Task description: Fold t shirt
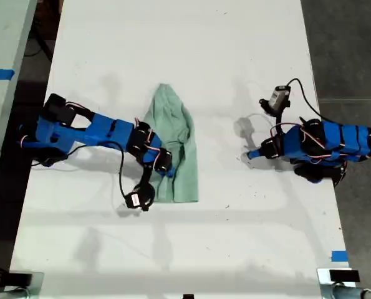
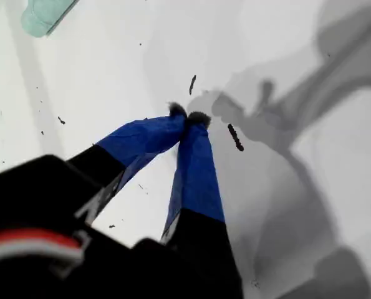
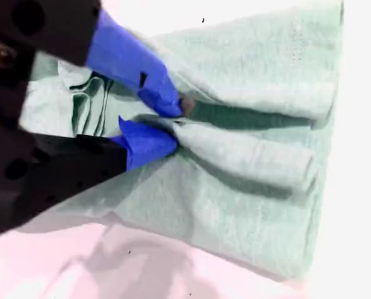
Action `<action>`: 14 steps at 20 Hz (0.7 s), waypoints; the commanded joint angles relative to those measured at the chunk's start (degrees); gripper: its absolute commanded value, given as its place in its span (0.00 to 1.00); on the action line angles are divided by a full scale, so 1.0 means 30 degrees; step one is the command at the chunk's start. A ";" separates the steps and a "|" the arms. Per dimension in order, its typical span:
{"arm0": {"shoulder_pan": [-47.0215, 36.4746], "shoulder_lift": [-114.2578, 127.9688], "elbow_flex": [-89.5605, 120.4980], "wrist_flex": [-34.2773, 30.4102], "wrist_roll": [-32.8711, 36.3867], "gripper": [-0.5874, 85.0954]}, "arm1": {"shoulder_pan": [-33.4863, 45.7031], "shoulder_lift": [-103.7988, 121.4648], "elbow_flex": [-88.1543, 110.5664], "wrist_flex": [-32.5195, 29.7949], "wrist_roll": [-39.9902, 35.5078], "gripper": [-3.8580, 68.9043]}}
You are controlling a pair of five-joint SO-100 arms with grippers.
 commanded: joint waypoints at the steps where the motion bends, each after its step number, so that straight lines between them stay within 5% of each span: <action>1: -0.0176 0.0674 -0.1348 -0.0029 0.0322 0.42 | -0.0029 0.0234 0.1055 0.0029 0.0059 0.07; 3: -0.0264 0.1289 -0.1348 0.0205 0.0234 0.32 | -0.0029 0.0234 0.1055 0.0029 0.0059 0.07; 9: -0.0439 0.5684 -0.0586 0.3779 -0.1143 0.32 | -0.0029 0.0234 0.1055 0.0029 0.0059 0.07; 13: -0.0850 1.4209 0.7529 0.4131 -0.4336 0.32 | -0.0029 0.0234 0.1055 0.0029 0.0059 0.07; 14: -0.1084 1.6582 1.0518 0.3779 -0.4834 0.22 | -0.0029 0.0234 0.1055 0.0029 0.0059 0.07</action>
